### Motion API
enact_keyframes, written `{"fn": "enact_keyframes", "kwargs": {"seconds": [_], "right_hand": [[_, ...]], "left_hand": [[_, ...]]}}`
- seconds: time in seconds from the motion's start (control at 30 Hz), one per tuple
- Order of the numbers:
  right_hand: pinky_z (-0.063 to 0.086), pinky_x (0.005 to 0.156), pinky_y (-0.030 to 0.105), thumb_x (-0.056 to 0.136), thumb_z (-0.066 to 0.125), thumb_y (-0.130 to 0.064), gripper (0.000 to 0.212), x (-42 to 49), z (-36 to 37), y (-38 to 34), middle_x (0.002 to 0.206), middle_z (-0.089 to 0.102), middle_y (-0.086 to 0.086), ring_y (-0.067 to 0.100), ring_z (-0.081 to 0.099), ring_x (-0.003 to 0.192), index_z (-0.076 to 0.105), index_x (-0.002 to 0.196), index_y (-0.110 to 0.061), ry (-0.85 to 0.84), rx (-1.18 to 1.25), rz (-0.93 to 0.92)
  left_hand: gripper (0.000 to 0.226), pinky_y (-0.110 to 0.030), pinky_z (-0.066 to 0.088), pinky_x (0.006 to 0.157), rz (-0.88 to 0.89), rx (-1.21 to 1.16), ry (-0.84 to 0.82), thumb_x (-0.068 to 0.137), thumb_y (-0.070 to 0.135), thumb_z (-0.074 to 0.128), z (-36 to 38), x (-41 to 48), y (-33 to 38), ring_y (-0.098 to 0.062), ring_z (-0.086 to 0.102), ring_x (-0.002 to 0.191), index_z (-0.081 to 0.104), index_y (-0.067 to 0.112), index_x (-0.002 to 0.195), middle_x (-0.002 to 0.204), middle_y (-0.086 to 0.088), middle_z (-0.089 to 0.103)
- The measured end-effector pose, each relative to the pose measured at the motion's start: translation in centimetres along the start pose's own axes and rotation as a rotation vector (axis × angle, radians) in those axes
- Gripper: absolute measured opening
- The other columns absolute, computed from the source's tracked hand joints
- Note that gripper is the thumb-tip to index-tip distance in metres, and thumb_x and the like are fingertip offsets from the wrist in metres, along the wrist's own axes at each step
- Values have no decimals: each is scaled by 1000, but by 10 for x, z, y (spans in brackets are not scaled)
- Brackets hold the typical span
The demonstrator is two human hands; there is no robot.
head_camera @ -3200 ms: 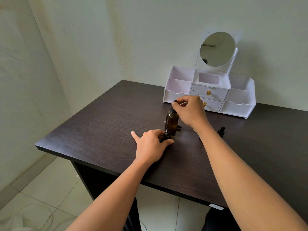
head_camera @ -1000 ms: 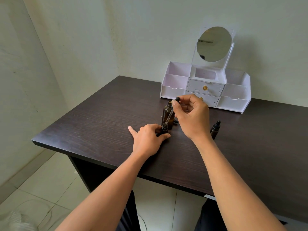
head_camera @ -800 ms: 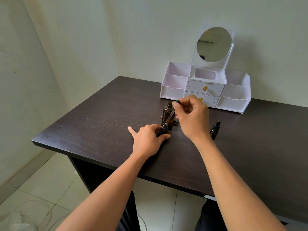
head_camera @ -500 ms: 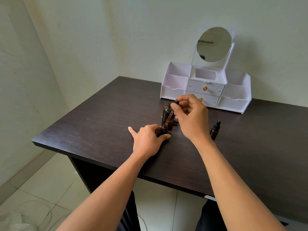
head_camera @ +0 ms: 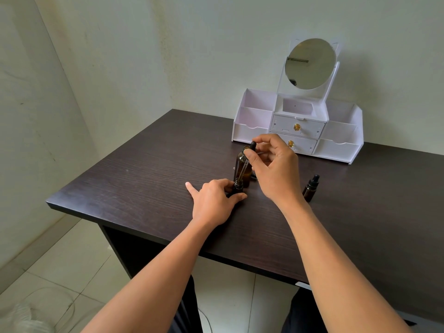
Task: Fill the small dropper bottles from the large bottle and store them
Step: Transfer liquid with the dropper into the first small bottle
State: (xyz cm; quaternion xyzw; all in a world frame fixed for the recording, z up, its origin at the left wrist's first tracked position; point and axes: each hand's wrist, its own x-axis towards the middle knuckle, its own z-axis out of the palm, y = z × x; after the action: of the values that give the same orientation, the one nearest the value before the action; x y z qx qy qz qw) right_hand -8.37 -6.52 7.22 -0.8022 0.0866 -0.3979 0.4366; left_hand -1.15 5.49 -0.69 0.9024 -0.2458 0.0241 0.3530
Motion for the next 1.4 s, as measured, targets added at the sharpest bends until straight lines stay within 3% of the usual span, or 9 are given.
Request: {"fn": "enact_keyframes", "kwargs": {"seconds": [0.17,0.27,0.77,0.97,1.13,1.27,1.4], "right_hand": [[61,70,41,89,73,-21,12,0,2,-1,81,65,-14,10,69,78,66,98,-23,-1,-16,-1],[61,75,36,89,74,-21,18,-1,0,-2,85,65,-13,9,69,80,64,104,-24,-1,-23,-2],[62,70,42,90,73,-21,15,-2,-1,-3,84,65,-12,11,69,81,65,103,-19,-12,-32,1],[61,70,42,90,73,-19,25,15,-11,-12,88,70,-4,16,71,74,59,111,-18,127,59,-28],[58,68,32,90,71,-17,20,39,-15,-20,86,69,-4,14,69,72,58,105,-14,241,72,-108],[53,66,18,90,71,-17,22,49,-11,-19,88,66,-8,6,67,73,59,107,-10,222,33,-149],[51,66,12,91,71,-17,22,52,-8,-16,91,67,-4,7,67,77,59,108,-10,189,-13,-164]], "left_hand": [[40,-64,-14,113,1,6,2,86,62,63,0,1,-1,-14,63,110,68,34,114,102,11,73],[39,-65,-13,114,6,0,6,86,61,63,0,0,0,-14,64,107,68,34,113,99,11,73],[39,-64,-13,115,-5,-4,5,86,61,63,-4,-3,3,-14,64,108,68,34,114,99,10,73],[39,-63,-11,116,-5,-13,5,86,61,64,-6,-4,4,-15,63,108,69,33,114,97,8,73],[38,-63,-11,116,-8,-20,4,86,61,65,-7,-5,4,-15,62,109,69,34,112,98,9,73],[40,-62,-13,116,-8,-27,8,85,62,65,-6,-4,4,-13,63,109,70,33,112,99,10,73],[40,-62,-14,115,-7,-25,-5,85,62,64,-5,-3,3,-13,63,109,69,34,113,98,11,74]]}}
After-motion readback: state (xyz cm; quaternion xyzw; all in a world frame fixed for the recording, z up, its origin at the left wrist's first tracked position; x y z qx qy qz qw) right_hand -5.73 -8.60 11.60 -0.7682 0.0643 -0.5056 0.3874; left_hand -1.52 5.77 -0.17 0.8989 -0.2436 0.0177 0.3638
